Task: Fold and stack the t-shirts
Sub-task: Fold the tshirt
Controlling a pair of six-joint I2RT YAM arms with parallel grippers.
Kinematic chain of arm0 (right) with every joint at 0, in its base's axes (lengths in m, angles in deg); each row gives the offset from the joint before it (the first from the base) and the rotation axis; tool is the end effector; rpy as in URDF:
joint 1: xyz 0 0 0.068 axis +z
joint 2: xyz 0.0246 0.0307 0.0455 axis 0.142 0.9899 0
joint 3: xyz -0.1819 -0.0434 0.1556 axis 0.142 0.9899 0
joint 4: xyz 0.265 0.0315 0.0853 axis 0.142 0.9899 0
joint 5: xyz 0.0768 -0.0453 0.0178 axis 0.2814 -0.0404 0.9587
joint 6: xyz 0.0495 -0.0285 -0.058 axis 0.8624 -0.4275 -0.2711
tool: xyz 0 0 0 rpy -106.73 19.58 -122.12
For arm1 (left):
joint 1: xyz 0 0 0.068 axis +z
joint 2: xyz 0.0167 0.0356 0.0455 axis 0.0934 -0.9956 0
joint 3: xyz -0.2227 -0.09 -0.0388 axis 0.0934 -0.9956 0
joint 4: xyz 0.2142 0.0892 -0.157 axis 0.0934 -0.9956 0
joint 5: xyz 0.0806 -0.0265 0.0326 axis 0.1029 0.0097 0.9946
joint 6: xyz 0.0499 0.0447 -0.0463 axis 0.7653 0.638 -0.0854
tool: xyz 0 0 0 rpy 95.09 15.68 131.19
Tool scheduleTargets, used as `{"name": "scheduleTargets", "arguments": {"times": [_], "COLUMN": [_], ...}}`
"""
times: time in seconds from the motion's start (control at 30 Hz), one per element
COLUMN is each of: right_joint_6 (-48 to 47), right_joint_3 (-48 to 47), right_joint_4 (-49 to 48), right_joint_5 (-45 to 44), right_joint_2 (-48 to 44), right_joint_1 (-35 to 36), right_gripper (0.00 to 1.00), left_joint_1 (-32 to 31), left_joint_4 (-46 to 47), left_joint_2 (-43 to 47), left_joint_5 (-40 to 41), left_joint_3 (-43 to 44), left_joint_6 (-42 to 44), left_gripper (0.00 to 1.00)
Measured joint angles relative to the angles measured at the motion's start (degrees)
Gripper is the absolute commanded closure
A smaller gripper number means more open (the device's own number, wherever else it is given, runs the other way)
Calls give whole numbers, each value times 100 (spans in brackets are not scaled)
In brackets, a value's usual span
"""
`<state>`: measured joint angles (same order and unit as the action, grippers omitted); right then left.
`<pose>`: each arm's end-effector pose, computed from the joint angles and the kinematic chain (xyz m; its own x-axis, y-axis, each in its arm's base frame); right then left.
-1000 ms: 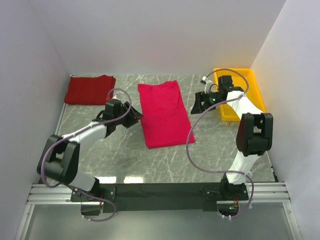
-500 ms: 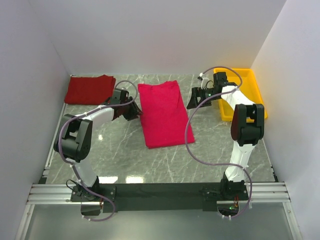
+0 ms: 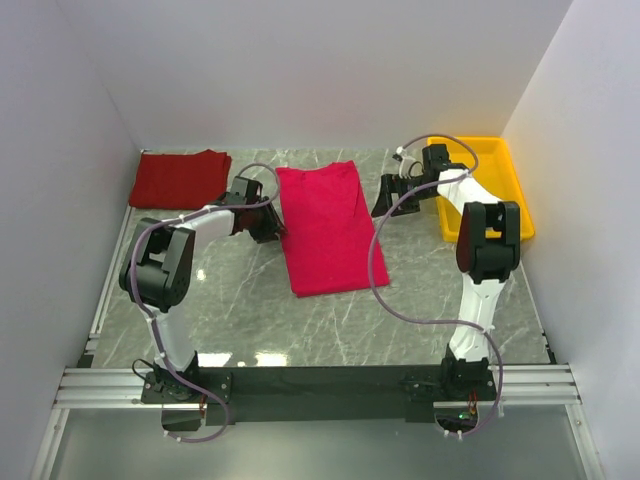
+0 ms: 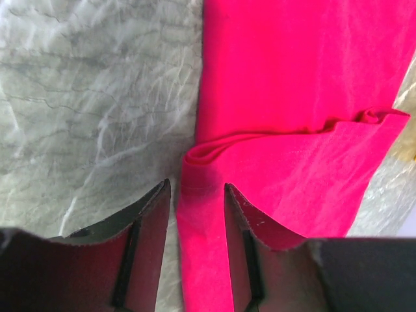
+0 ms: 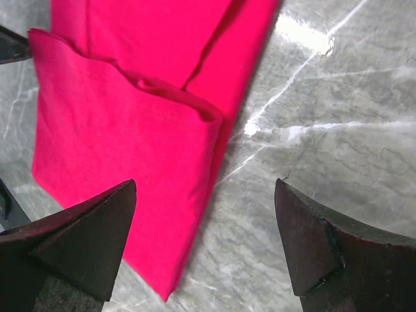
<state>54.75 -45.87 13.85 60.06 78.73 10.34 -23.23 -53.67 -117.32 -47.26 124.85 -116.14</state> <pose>0.4561 0.0651 0.1337 -0.8227 -0.1564 -0.5465 -0.4792 0.7081 0.5186 0.3941 -0.1437 0.0965 -0.8340 -0.4581 -0.3075 -0.2300 0.7953 -0.5609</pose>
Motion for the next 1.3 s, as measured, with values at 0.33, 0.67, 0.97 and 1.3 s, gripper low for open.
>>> {"name": "scheduleTargets", "arguments": {"times": [0.33,0.67,0.97,1.3], "right_joint_6": [236,291,291,365], "right_joint_3": [-267,-437,-538,-737], "right_joint_4": [87,138,273,275], "right_joint_5": [-116,-101,-76,-98], "right_joint_2": [387,511,651,793], "right_joint_1": [282,369,393,402], "right_gripper": [35,49,61,60], "left_joint_1": [-7,-24,-50,-48], "left_joint_4": [52,-44,-66,-20], "left_joint_2": [-33,-282,-363,-363], "left_joint_5": [-227,-221,-229,-361], "left_joint_3": [57,247,420,420], "left_joint_6": [66,111,166,214], "left_gripper": [58,62,86,99]}}
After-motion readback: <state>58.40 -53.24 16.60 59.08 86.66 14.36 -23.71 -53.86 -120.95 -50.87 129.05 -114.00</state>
